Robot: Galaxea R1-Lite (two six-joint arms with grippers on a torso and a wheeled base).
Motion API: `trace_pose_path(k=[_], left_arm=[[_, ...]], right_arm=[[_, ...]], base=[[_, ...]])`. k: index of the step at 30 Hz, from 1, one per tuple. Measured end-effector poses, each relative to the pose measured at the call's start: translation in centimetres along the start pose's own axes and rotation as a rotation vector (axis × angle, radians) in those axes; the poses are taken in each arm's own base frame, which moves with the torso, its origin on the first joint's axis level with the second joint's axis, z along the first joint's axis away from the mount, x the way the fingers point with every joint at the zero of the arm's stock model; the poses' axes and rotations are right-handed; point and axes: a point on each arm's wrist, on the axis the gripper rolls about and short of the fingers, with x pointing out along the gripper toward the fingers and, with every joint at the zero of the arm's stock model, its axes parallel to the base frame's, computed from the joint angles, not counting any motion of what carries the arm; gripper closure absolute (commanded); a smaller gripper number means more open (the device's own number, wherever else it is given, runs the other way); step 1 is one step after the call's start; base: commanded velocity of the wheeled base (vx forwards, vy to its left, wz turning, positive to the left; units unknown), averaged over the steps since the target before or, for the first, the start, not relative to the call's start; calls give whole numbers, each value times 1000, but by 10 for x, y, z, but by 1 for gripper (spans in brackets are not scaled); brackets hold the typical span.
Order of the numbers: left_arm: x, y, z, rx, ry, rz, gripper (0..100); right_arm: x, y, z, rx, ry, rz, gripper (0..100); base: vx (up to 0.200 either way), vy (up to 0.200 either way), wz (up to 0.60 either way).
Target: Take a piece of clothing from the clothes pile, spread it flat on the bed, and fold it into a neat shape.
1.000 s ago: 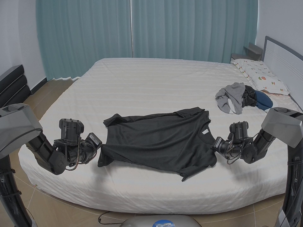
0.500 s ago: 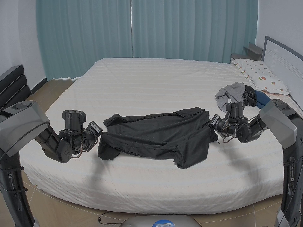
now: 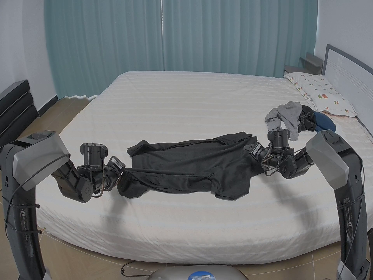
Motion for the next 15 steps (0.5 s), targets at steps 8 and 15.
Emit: trace_pose_path(k=[8,15], left_arm=[[-1,5,-3,-1,15,15,100],[-5,6,-5,-2,25,19,100]], right_arm=[[-29,-4,-5,4,135,32,0],[-50,-11,-29,-40,285,41,0]], base=[[0,0,0],[0,0,0]])
